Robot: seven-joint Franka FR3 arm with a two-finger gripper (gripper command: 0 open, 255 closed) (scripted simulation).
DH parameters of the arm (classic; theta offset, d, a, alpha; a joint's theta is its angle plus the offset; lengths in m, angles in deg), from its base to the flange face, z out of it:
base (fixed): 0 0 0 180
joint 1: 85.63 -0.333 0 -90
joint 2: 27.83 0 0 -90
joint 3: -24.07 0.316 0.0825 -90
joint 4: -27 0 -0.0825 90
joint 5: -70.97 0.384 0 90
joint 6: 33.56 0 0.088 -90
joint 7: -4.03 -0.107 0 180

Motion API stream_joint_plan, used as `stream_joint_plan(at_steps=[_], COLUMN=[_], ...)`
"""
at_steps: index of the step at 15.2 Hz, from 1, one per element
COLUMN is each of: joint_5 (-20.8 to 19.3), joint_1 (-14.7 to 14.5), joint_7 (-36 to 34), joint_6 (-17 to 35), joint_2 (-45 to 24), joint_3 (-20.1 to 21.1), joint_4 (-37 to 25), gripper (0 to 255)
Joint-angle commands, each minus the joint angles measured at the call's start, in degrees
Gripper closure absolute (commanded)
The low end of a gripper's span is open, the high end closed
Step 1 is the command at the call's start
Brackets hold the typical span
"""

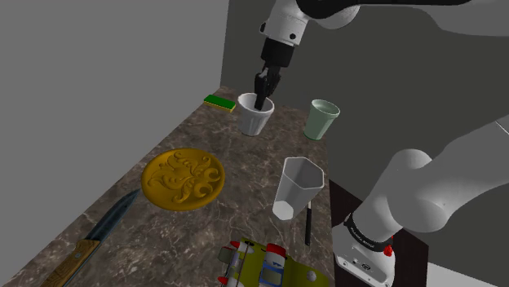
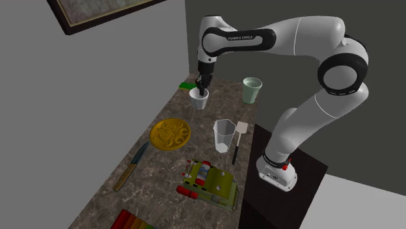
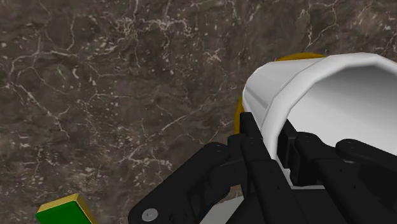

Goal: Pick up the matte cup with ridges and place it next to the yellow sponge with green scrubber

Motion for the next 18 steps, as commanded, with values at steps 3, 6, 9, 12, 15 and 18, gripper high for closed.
stream_joint_plan(at_steps=[3, 6, 9, 12, 15, 18], joint_5=[-1.40, -2.05, -2.35, -2.27, -1.77, -0.87], joint_1=[2.09, 3.52, 4.92, 6.36, 7.94, 9.75], joint_7=[5.31, 9.07, 12.80, 16.50, 20.15, 23.71], joint_6=[-1.07, -1.95, -2.99, -4.25, -5.81, -7.73], joint_2=[-3.25, -6.61, -10.41, -14.64, -19.32, -24.47], joint_3=[-3.79, -6.39, -8.86, -11.16, -13.26, -15.11], joint_4=[-3.26, -6.79, -10.91, -15.68, -21.13, -27.38], gripper=[255, 255, 255, 255, 255, 255])
